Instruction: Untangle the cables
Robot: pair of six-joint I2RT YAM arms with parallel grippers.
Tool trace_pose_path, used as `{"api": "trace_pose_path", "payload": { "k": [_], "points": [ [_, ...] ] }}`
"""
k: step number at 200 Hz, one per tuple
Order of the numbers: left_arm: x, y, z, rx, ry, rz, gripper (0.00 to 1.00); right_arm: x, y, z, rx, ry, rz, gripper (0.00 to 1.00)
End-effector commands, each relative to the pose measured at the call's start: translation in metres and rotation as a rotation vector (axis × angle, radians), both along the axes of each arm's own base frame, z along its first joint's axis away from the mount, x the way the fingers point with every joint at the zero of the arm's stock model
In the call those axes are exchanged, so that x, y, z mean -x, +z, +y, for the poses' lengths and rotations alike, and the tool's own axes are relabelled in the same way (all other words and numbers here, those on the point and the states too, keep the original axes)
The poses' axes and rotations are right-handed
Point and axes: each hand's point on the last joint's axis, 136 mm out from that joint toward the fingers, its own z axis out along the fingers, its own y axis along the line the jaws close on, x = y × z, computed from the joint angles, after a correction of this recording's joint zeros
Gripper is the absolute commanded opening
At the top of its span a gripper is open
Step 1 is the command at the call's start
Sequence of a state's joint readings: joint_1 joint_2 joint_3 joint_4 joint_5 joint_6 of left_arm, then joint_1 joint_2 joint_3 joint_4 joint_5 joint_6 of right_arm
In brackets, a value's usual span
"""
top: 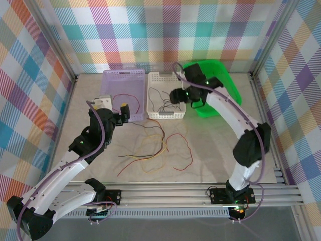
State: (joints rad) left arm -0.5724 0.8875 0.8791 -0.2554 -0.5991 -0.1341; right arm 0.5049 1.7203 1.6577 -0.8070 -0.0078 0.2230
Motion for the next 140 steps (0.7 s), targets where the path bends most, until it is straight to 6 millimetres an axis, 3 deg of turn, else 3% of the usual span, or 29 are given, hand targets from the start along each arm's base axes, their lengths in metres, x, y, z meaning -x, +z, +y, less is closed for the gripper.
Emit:
{"api": "trace_pose_path", "payload": {
  "k": [1,50,84,108,140],
  "points": [
    [-0.002,0.005,0.001,0.007,-0.003,-0.020,1.00,0.013,-0.005,-0.006,-0.027,-0.005,-0.054,0.71],
    [-0.002,0.005,-0.001,0.008,-0.011,-0.013,1.00,0.074,-0.064,-0.026,0.005,0.004,0.026,0.74],
    [-0.004,0.002,-0.002,0.001,-0.010,-0.004,1.00,0.105,-0.112,-0.025,0.034,0.024,0.114,0.74],
    [-0.005,0.000,-0.003,-0.002,-0.012,0.002,1.00,0.112,-0.131,-0.024,0.076,0.029,0.131,0.74],
    [-0.006,-0.002,-0.002,-0.014,-0.005,0.005,1.00,0.106,-0.149,-0.026,0.125,0.020,0.133,0.72]
  ]
}}
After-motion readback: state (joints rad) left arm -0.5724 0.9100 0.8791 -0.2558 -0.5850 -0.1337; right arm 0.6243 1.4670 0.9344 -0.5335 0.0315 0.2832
